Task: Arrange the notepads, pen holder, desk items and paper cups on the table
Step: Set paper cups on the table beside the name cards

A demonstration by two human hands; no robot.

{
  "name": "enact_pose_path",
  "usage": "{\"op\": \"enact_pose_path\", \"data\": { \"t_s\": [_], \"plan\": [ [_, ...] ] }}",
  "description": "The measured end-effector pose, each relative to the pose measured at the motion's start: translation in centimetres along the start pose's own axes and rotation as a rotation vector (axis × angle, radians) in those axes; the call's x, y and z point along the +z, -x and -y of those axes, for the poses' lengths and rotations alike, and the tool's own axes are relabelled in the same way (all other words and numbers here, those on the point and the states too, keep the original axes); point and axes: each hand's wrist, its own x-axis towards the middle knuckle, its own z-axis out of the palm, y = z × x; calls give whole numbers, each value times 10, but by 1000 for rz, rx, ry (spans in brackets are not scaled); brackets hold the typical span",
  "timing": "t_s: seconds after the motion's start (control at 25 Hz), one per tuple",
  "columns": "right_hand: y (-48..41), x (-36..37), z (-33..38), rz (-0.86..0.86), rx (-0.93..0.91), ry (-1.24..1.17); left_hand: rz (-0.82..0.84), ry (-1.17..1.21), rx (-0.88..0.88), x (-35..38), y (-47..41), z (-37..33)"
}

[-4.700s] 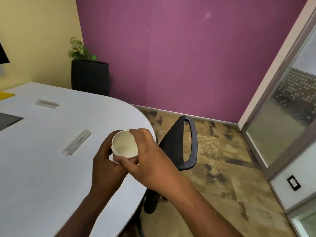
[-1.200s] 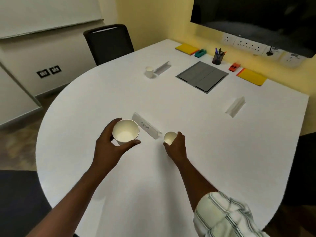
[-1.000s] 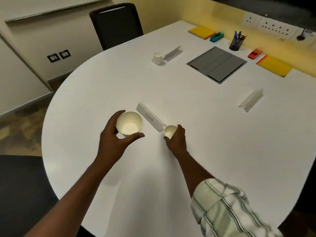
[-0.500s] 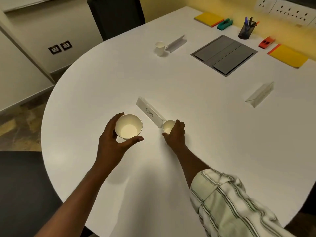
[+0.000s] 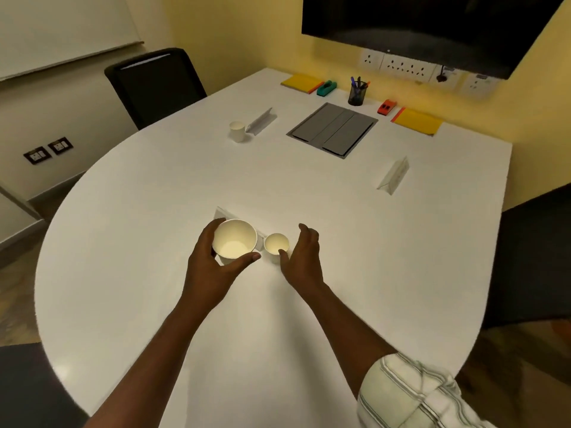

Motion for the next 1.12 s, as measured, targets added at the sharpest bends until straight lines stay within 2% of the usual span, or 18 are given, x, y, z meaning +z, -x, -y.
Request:
{"op": "enact_pose_path", "data": {
  "t_s": [0.16, 0.32, 0.4, 0.72, 0.92, 1.12],
  "plan": [
    [39, -35, 17, 4, -34, -92, 112, 47, 46, 2, 13, -18],
    [91, -68, 34, 168, -100, -164, 206, 79, 48, 11, 38, -32],
    [121, -87, 36, 192, -143, -173, 270, 118, 36, 19, 54, -39],
    [207, -179, 17, -79, -25, -263, 539, 193, 86, 76, 129, -96],
    [233, -246, -18, -123, -35, -246, 521, 207, 102, 130, 174, -144],
    [266, -342, -76, -105, -84, -165, 380, 266, 115, 216, 244, -194]
  ]
}}
